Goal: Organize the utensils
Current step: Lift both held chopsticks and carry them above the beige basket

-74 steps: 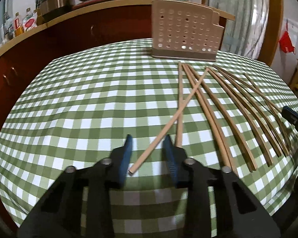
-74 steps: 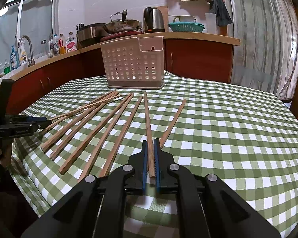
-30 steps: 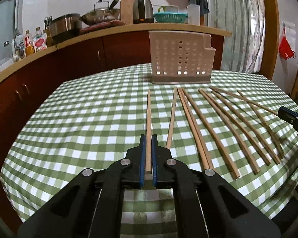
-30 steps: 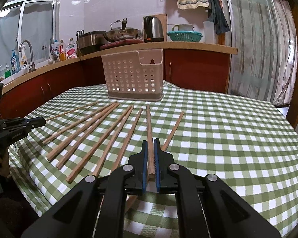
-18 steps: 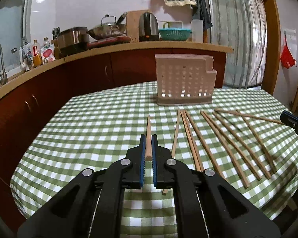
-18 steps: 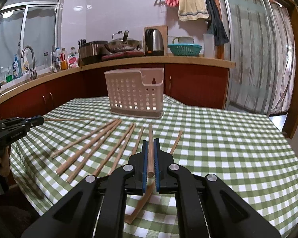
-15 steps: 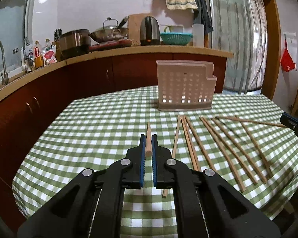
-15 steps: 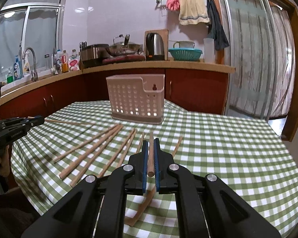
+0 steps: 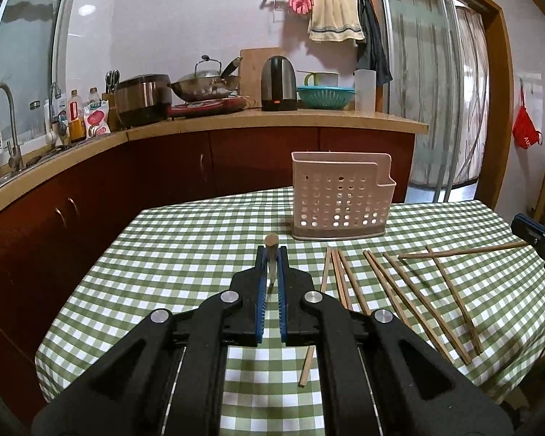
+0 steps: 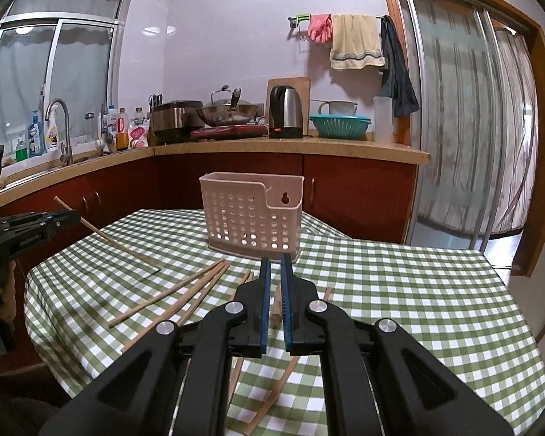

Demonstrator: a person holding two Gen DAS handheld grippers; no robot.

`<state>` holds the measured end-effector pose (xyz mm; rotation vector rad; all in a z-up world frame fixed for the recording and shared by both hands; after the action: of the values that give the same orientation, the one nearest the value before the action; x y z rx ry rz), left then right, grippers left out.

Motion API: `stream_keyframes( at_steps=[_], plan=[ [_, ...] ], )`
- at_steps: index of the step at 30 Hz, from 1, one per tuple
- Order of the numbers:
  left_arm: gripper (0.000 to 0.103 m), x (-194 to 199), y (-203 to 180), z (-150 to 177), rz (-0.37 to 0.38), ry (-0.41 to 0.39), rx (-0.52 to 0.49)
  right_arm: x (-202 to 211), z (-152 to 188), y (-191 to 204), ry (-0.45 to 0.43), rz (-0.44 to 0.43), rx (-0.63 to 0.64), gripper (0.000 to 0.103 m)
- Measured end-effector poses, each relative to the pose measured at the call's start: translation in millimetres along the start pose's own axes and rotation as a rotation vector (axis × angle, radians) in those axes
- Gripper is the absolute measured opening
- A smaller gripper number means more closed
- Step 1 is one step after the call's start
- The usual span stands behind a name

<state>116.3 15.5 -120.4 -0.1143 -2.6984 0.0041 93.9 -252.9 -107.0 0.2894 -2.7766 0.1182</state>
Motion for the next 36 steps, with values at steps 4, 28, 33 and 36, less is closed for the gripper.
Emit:
stream_keyframes(
  at_steps=[4,28,33,36],
  plan=[
    [0.006,0,1,-4,-0.001,-0.007,-0.002,-2,-10,-2,-0.019,0.002,0.0,0.006],
    [0.006,-17,9,-29,-0.018,-0.029,-0.007,-46,-62,-3,-0.132,-0.024,0.024,0.006],
    [0.006,-22,12,-36,-0.025,-0.033,-0.01,-55,-76,-6,-0.154,-0.023,0.032,0.006],
    [0.006,-26,13,-40,-0.025,-0.036,-0.009,-62,-87,-8,-0.163,-0.019,0.036,0.006]
  ],
)
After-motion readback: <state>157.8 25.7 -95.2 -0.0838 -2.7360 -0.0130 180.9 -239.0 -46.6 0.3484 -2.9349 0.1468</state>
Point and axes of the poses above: each gripper's, at about its wrist camera, not at the fingertips, and x roughly against the way its jaws point, y to its left, z to its underside, the point moved 8 cm from there along -x, roughly the way its jaws point, and after that the axes turned 4 degrees about x, right-handed, at the moved point
